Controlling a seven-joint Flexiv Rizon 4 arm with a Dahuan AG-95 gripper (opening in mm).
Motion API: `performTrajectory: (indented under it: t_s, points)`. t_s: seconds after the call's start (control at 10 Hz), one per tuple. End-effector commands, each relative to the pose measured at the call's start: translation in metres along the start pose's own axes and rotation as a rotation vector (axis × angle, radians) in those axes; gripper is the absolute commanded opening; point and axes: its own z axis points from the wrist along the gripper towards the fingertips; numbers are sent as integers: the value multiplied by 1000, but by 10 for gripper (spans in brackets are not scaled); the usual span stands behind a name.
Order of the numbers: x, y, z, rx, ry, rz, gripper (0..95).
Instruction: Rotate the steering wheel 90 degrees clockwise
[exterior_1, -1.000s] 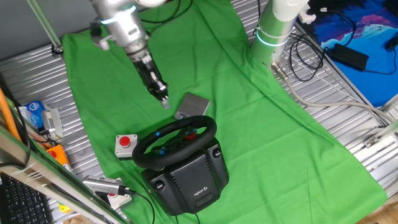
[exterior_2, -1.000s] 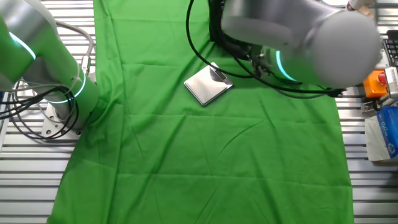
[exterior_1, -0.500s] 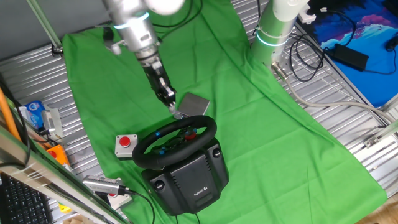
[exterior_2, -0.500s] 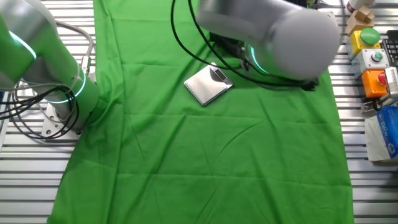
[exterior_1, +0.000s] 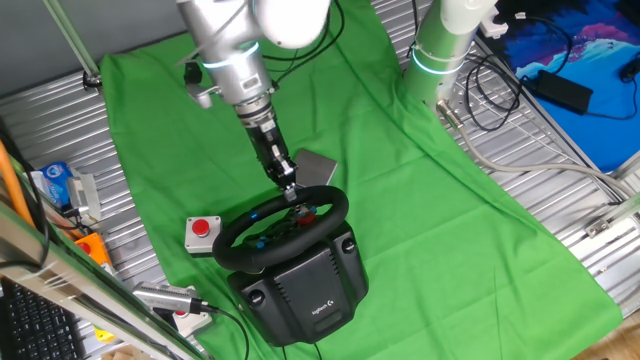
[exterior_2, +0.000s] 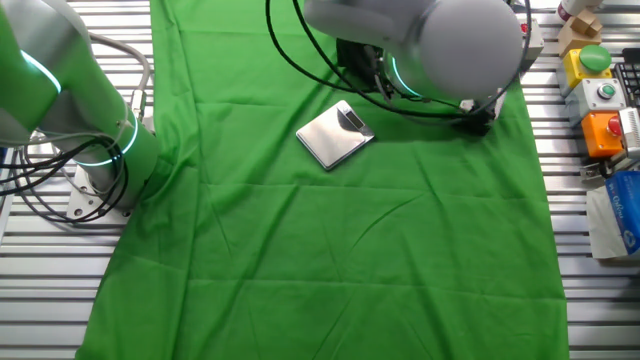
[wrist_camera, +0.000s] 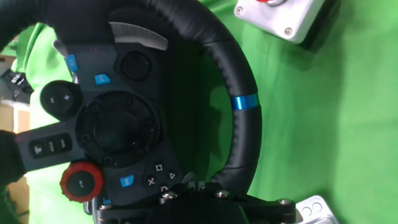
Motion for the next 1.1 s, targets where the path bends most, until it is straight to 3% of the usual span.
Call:
performTrajectory:
  t_s: [0.1, 0.2, 0.3, 0.7, 1.1]
  points:
    - [1, 0, 0, 13, -5, 1, 0]
    - [1, 0, 0, 22, 18, 7, 0]
    - [1, 0, 0, 50, 28, -26, 0]
    - [1, 0, 0, 30, 99, -164, 0]
    - [1, 0, 0, 25, 103, -163, 0]
